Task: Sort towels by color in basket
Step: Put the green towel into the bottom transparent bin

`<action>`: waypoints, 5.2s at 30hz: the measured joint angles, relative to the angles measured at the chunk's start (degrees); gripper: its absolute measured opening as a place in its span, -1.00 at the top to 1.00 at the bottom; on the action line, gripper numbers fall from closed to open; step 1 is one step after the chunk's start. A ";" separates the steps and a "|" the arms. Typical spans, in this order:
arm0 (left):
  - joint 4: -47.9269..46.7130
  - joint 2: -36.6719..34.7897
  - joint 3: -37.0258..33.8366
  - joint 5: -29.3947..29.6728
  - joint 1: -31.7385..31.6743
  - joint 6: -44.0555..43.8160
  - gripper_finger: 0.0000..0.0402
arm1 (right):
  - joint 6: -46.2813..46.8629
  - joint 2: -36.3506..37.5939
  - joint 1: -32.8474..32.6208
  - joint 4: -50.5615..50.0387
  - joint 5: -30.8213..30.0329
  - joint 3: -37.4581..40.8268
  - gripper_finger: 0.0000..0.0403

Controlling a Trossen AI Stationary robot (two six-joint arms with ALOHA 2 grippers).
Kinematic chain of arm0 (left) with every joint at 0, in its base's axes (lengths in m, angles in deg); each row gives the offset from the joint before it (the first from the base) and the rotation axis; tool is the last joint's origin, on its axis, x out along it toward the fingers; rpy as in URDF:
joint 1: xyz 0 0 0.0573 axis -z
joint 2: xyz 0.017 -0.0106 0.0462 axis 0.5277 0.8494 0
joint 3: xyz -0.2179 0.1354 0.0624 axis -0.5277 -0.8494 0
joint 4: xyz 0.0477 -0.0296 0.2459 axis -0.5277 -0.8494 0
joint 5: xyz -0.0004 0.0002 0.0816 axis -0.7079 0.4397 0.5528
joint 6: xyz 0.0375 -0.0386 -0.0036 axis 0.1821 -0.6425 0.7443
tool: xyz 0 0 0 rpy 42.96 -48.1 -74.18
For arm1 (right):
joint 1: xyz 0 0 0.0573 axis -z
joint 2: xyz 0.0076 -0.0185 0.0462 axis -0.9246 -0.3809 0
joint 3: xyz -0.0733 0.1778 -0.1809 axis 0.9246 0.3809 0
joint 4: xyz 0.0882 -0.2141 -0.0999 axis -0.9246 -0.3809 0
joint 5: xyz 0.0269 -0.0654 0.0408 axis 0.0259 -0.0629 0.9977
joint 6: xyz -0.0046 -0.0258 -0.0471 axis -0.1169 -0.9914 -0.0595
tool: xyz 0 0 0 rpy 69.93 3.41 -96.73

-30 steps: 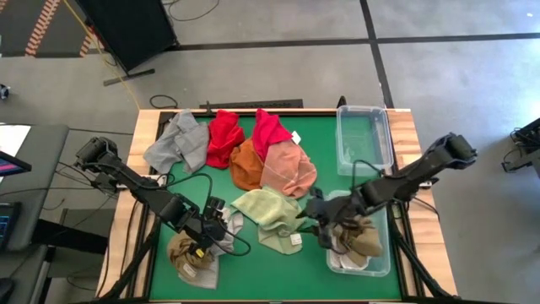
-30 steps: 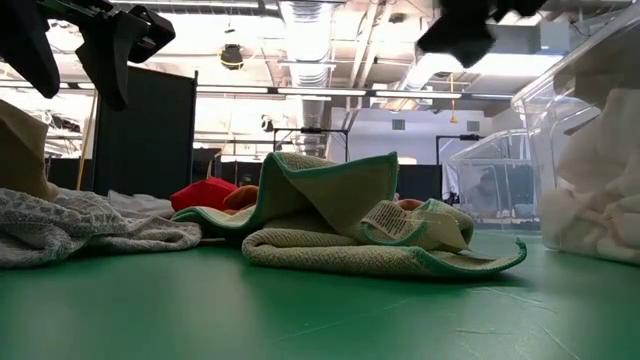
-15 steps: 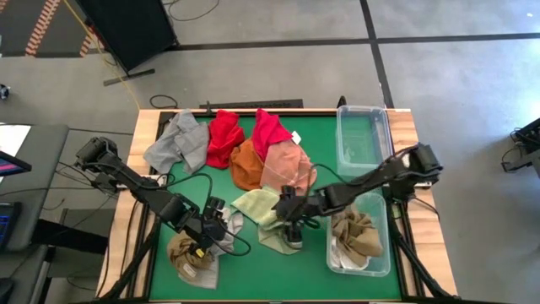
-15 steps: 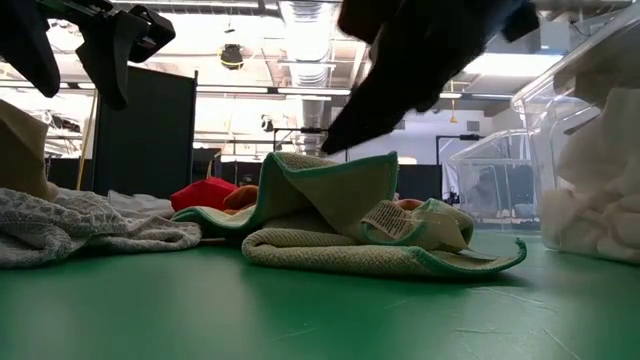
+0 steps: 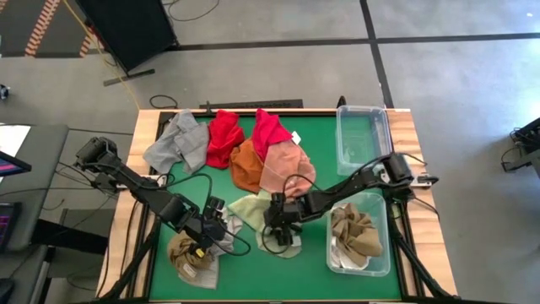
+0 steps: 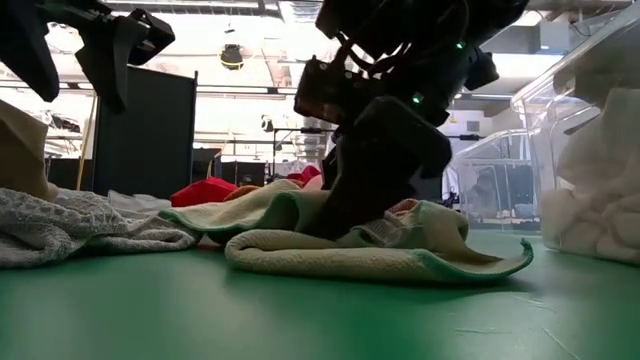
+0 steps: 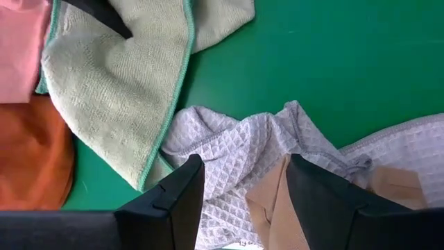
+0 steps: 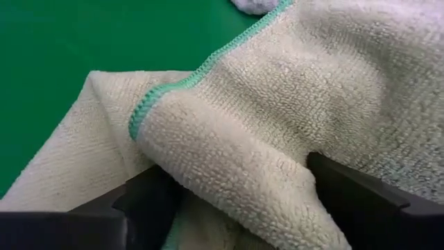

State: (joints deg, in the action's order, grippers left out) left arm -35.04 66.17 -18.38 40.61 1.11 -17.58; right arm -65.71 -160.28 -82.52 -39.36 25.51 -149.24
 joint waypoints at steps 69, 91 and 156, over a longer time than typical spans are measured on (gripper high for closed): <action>3.94 0.00 -3.04 0.01 -0.03 -0.70 0.04 | 64.38 38.98 -32.78 -78.68 -10.38 -12.20 0.76; 4.17 0.00 -3.04 0.01 -0.05 -0.97 0.04 | 50.35 39.02 -17.10 -50.30 0.59 15.85 0.75; -21.30 -4.90 7.57 -4.65 14.16 -28.32 -0.34 | 36.68 39.11 -16.84 -53.27 -2.60 -5.71 -0.24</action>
State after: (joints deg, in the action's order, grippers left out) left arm -56.33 61.27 -10.81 35.96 15.27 -45.91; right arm -29.04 -121.17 -99.36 -92.63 22.91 -154.95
